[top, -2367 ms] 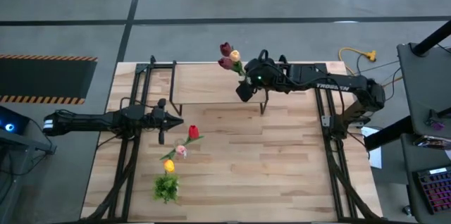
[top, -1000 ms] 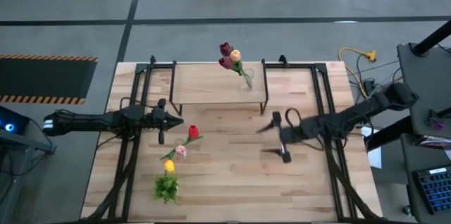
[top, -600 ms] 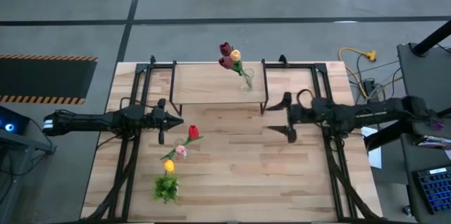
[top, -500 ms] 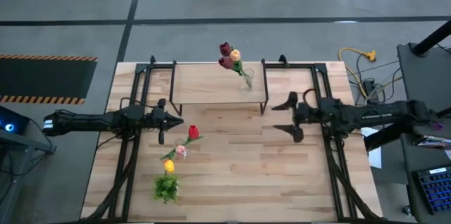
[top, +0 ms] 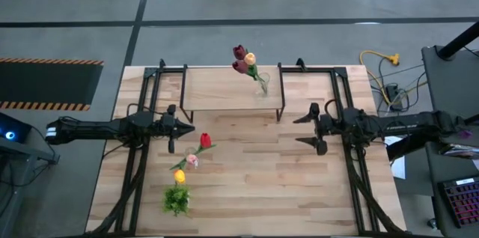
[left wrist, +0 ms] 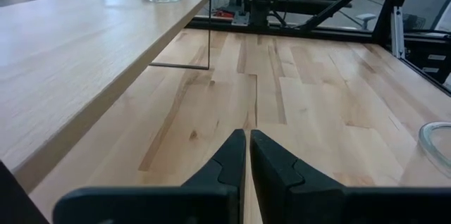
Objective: Pick and place flowers into a vace then onto a shelf
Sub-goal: Put the transparent flower vase with the flowers on the shelf
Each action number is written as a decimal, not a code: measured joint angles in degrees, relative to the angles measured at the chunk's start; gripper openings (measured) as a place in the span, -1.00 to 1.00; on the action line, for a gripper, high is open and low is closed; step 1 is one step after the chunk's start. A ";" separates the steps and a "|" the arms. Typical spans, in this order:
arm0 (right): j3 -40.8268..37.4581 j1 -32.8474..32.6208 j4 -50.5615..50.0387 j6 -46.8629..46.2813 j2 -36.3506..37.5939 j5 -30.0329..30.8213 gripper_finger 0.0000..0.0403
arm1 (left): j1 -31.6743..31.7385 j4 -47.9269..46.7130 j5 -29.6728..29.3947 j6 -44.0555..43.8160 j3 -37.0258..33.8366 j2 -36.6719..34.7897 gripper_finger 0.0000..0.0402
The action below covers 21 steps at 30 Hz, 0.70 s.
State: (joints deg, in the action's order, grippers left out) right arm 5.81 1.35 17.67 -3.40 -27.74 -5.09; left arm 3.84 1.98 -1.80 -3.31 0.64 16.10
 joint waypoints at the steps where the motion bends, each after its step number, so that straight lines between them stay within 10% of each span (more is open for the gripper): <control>1: 0.35 0.03 -1.59 0.08 0.66 0.35 0.51 | 0.00 0.09 0.02 -0.01 0.00 0.00 -0.97; 6: 1.00 0.07 -11.99 1.37 4.46 5.98 0.37 | 0.00 3.34 0.02 0.00 0.00 -0.02 -0.97; 21: -5.30 0.06 -1.09 9.82 9.96 8.76 -0.06 | 0.00 3.40 0.21 -0.44 0.00 0.00 -0.93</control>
State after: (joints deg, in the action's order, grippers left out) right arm 0.51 1.41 16.57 6.43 -17.78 3.66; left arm 3.84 5.39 -1.59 -3.75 0.64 16.10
